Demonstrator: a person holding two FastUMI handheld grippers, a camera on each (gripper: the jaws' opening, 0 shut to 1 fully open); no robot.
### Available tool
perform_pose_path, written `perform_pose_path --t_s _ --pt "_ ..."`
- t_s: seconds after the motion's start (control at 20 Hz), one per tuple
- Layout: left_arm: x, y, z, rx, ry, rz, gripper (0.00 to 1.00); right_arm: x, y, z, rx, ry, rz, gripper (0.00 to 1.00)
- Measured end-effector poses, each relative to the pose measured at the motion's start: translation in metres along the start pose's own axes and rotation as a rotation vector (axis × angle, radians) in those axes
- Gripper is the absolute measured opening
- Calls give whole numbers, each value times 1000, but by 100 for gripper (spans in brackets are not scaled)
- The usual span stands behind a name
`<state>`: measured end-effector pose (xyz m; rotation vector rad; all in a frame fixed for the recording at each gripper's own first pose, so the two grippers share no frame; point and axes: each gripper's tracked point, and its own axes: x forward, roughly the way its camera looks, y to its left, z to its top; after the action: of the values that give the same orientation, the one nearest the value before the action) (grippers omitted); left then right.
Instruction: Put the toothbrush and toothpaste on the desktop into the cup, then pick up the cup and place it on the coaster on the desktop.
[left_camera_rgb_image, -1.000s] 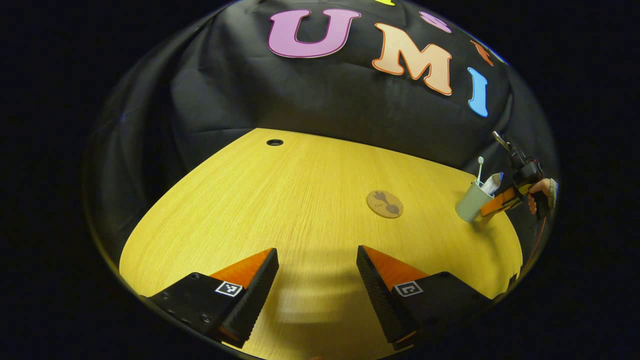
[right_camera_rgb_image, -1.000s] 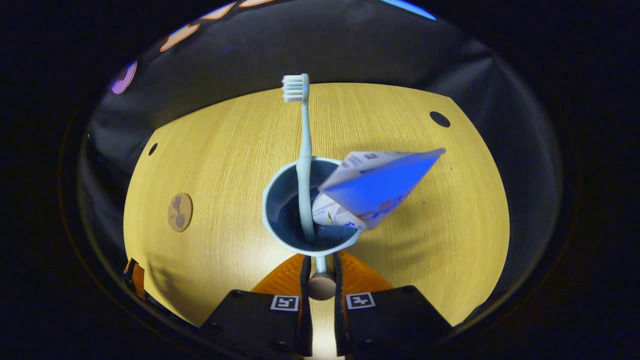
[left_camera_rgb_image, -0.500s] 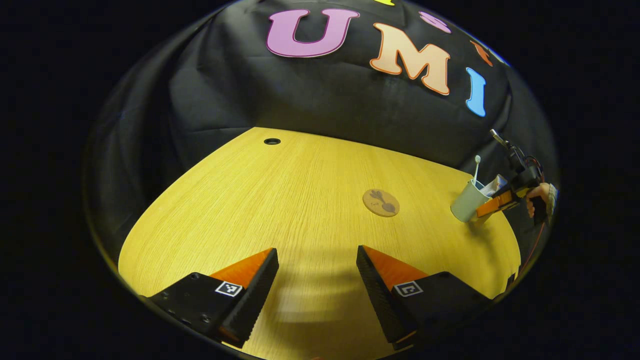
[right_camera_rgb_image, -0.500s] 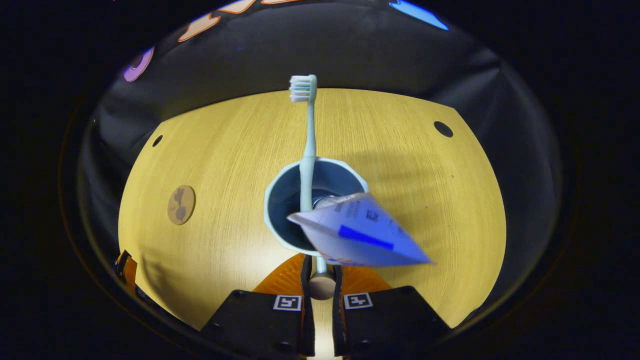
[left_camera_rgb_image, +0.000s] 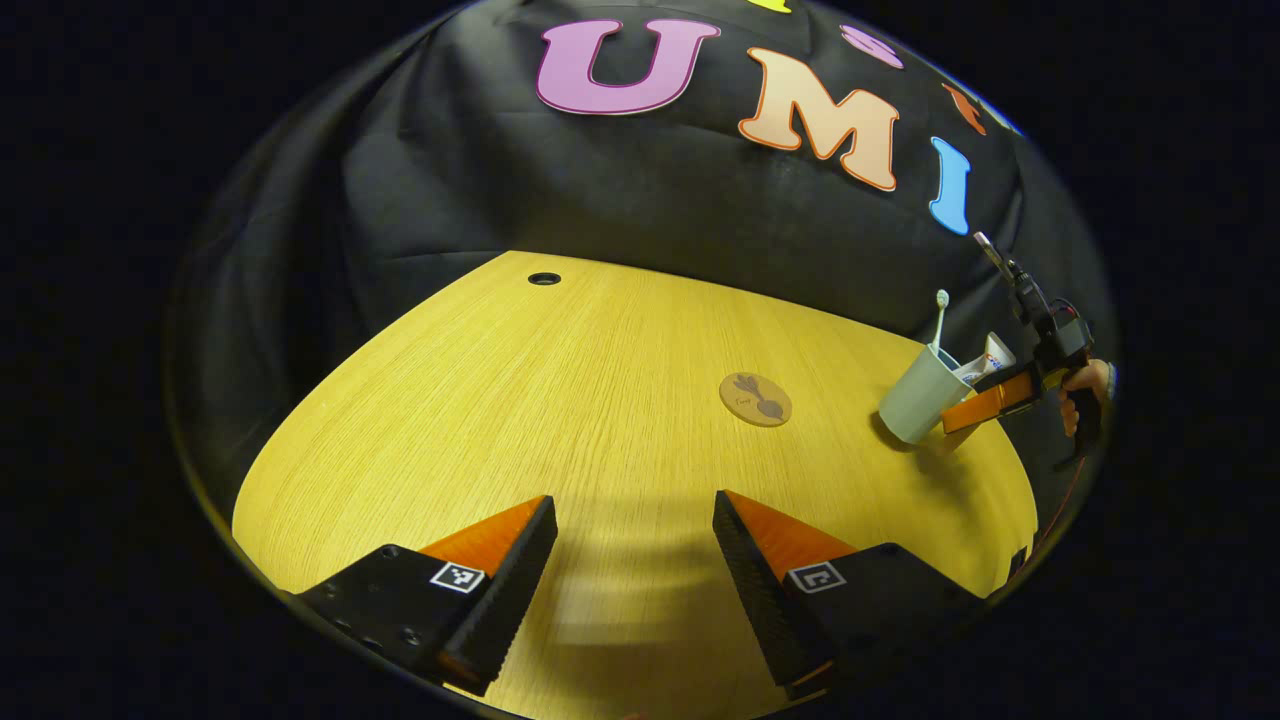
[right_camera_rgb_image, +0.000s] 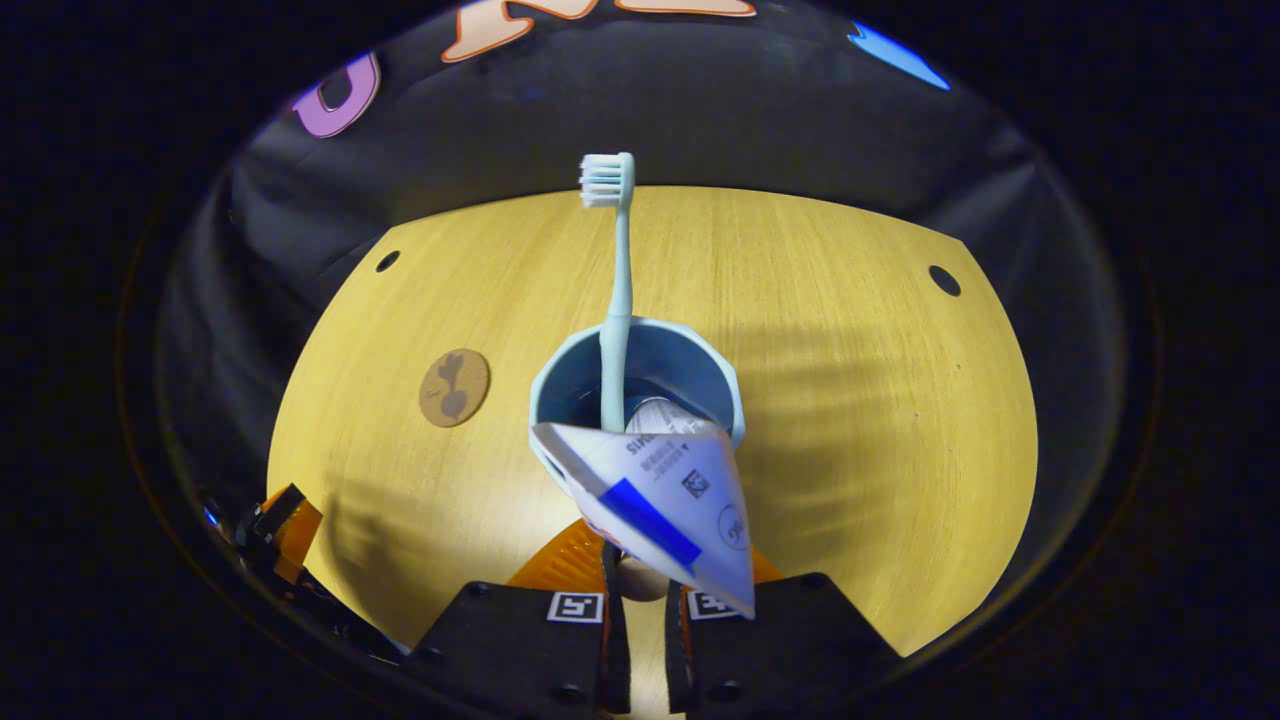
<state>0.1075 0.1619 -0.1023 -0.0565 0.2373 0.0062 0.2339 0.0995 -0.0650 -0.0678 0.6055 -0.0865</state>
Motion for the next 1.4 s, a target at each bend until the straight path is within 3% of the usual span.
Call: perform_pose_path --t_s 0.5,0.95,1.4 --pt "0 8 -4 -21 1 44 94 13 88 28 -115 -20 124 12" --pt "1 15 -5 -52 2 104 94 39 110 31 -210 -2 125 12" --pt "-18 12 5 -60 4 145 94 51 113 25 -211 37 114 12"
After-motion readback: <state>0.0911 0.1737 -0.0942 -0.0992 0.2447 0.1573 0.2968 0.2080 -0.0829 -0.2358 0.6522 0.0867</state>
